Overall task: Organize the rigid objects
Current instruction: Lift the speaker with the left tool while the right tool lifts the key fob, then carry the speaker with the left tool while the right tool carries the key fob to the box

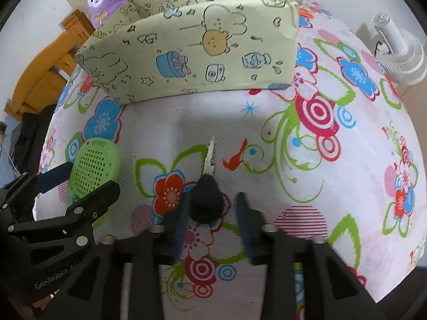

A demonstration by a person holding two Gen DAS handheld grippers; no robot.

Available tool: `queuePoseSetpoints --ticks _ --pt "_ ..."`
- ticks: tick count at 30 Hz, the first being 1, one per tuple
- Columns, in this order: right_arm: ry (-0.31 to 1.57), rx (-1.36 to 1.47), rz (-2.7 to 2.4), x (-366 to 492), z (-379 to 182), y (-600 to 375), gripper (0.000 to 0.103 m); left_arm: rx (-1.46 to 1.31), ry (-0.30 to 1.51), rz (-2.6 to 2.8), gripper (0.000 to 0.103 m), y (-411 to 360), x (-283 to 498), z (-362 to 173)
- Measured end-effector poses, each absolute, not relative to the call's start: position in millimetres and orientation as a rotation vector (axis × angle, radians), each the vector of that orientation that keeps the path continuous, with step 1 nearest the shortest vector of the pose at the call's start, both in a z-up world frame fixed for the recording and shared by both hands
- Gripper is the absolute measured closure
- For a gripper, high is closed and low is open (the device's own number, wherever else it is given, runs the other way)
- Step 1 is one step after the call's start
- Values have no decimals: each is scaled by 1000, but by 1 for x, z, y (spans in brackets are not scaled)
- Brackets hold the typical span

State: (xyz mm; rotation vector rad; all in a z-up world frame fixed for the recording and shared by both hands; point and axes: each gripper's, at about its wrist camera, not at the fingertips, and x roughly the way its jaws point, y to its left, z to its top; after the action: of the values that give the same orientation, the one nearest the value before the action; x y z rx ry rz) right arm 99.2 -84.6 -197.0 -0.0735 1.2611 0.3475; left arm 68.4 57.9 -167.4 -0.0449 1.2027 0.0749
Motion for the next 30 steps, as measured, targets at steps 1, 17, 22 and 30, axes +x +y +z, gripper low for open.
queuePoseSetpoints --ticks 1,17,22,30 --pt "1265 -65 340 99 -198 -86 60 -45 1205 72 26 58 68 -168" --pt "1205 -185 259 92 -205 -58 61 -45 1216 62 26 62 69 -170" --pt "1182 -222 235 87 -204 -51 69 -54 1223 63 26 66 69 -173" --pt "1189 -209 221 86 -196 -60 69 -78 1209 33 26 64 71 -164"
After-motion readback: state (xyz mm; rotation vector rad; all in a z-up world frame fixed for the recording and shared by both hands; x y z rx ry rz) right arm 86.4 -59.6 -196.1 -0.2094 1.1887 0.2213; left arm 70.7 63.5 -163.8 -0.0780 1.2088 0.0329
